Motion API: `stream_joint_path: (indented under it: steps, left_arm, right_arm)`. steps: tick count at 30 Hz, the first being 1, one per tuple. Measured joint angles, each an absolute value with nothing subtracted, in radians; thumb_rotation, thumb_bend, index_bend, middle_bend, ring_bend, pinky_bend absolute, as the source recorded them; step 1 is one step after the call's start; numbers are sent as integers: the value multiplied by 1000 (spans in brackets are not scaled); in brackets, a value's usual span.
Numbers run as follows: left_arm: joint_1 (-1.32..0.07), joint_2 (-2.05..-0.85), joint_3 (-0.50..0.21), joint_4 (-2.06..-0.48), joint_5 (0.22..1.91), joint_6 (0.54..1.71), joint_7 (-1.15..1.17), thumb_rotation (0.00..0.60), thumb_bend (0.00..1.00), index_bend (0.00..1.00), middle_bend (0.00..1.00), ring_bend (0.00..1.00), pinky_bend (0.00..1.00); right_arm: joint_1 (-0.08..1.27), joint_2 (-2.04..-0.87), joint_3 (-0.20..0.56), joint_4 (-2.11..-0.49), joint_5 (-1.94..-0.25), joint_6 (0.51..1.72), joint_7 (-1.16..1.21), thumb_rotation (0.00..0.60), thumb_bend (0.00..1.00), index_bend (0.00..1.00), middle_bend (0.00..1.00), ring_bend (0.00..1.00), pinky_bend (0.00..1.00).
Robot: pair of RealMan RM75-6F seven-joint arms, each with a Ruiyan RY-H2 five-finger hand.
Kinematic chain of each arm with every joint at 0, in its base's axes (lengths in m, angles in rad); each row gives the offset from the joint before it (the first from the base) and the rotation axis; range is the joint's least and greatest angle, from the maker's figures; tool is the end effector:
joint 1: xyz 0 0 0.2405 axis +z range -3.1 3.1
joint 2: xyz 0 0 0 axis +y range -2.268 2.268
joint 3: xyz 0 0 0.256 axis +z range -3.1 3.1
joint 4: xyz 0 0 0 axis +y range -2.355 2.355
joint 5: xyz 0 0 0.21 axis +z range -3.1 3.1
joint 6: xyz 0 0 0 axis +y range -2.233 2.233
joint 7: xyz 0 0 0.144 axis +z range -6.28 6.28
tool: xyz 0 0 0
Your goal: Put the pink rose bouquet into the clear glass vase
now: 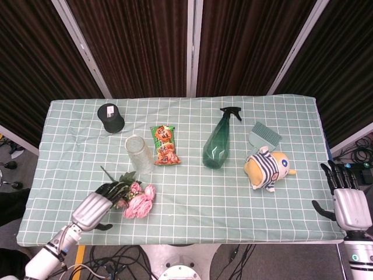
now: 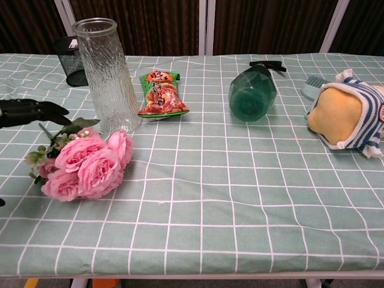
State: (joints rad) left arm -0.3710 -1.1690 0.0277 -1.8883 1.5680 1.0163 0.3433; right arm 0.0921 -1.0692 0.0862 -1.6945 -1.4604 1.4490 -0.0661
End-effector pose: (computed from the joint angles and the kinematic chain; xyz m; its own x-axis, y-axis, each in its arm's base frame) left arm -0.2019 0.2018 0.0528 0.5577 0.3416 0.7565 0.7912 -0.4944 -0.3600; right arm -0.3006 -0.1896 0.1694 0.4197 -0.0035 0.9077 -0.9076 0.0132 0.4197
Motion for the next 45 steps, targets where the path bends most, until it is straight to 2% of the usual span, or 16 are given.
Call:
stream_joint_path:
  steps: [21, 30, 45]
  left_arm:
    - [-532, -1307, -34, -1850, 1346, 865, 466, 600, 79, 86, 0, 0, 121]
    - [-586, -1337, -47, -1831, 1239, 842, 497, 600, 79, 86, 0, 0, 140]
    - [-626, -1355, -47, -1811, 1211, 857, 450, 600, 80, 86, 0, 0, 136]
  right_arm:
    - [104, -1087, 82, -1634, -1406, 1386, -25, 600, 137, 0, 0, 0, 0]
    - [112, -1099, 79, -1596, -1384, 1351, 7, 600, 138, 0, 0, 0, 0]
    - [113, -1104, 81, -1576, -1367, 1337, 21, 600, 139, 0, 0, 0, 0]
